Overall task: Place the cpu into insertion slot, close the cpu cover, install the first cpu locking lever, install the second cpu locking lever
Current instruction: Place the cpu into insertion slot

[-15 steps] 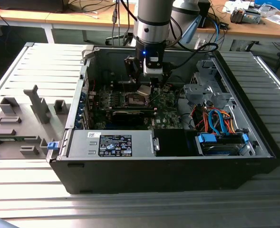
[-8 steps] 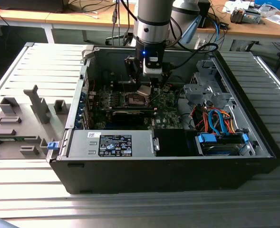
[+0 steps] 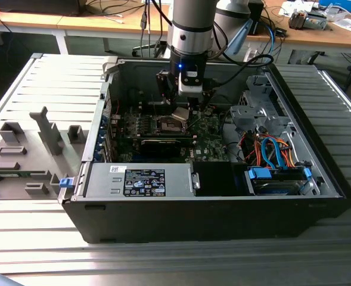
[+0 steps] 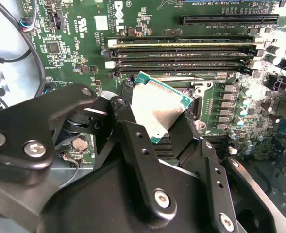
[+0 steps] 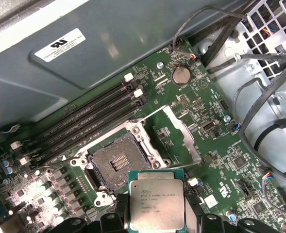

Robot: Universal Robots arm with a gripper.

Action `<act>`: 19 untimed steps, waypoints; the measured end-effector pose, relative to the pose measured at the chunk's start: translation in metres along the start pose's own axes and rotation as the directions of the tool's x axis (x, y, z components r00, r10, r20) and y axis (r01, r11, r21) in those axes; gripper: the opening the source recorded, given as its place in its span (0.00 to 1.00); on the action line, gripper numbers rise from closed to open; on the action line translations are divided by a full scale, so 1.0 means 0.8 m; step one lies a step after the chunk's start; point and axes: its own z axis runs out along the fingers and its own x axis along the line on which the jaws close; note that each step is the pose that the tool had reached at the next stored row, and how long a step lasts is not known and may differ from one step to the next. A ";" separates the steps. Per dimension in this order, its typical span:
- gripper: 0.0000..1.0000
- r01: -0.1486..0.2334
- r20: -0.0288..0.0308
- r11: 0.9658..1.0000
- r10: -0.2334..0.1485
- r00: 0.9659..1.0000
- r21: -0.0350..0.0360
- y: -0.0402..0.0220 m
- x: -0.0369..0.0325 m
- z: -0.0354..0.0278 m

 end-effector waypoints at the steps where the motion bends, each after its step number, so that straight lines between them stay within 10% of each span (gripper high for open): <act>1: 0.54 -0.003 0.000 1.000 0.003 1.000 0.001 0.0000 0.0000 0.0000; 19: 0.54 -0.038 0.005 0.999 0.038 0.999 0.011 0.0000 0.0000 0.0003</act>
